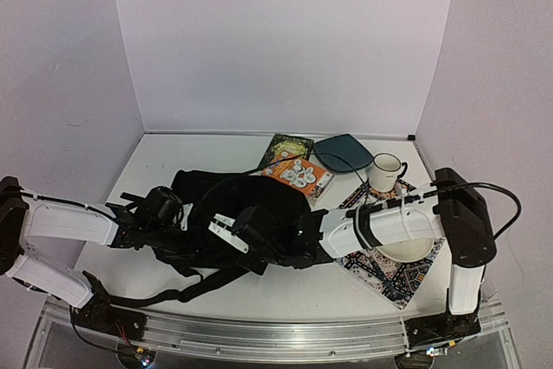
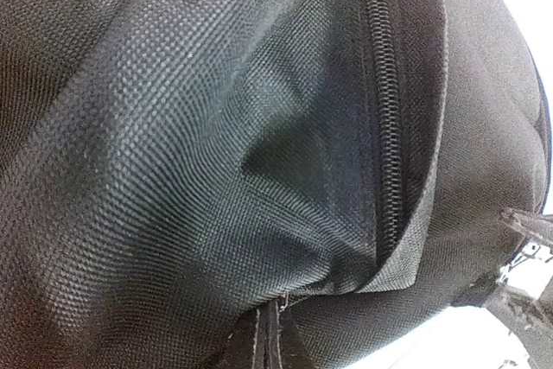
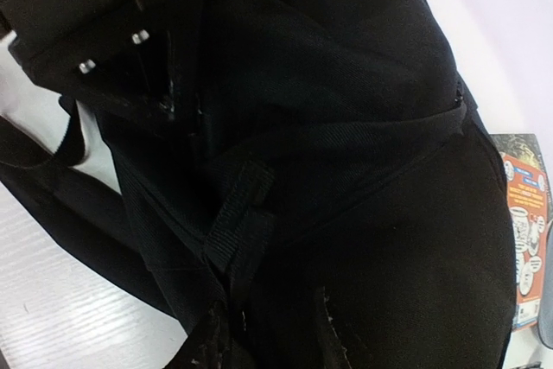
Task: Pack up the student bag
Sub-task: Grab the largest pocket of the student bag.
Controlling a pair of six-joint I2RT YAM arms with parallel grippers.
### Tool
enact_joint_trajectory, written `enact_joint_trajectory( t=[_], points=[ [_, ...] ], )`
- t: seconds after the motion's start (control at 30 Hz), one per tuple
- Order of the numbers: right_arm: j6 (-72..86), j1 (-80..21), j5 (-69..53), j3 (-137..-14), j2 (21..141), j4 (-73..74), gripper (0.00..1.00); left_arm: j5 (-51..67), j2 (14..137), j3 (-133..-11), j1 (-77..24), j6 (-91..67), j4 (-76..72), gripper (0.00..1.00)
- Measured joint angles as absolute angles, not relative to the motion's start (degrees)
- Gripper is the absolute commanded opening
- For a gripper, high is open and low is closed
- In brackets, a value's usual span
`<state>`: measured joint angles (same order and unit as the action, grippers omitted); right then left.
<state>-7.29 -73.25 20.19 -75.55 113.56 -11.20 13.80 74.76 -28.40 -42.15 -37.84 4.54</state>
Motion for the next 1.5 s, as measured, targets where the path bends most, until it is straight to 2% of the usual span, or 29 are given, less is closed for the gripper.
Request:
enact_joint_trajectory(
  t=[0.13,0.27,0.47,1.03,1.37,1.5],
  points=[
    [-7.1,-73.2,17.9,-75.6,113.6,-12.2,0.39,13.8,74.5,-28.4,-42.2,-37.9,4.9,0.00],
    [-7.0,-73.1,15.8,-76.4,113.6,-12.3,0.39,13.8,74.3,-28.4,-42.2,-38.0,5.1,0.00],
    [-7.0,-72.8,14.2,-79.0,114.5,-13.2,0.29,13.8,74.1,-28.4,-42.2,-38.0,5.3,0.00],
    [-6.7,-70.7,8.6,-79.0,114.9,-13.1,0.29,13.8,73.9,-28.4,-42.2,-38.0,6.0,0.00],
    [-5.8,-70.7,6.7,-79.0,114.9,-11.5,0.02,13.8,73.9,-28.4,-42.2,-38.0,6.0,0.00],
    [-5.7,-70.7,6.8,-78.3,114.8,-11.6,0.00,13.6,73.9,-28.4,-42.2,-38.0,6.1,0.00]
  ],
)
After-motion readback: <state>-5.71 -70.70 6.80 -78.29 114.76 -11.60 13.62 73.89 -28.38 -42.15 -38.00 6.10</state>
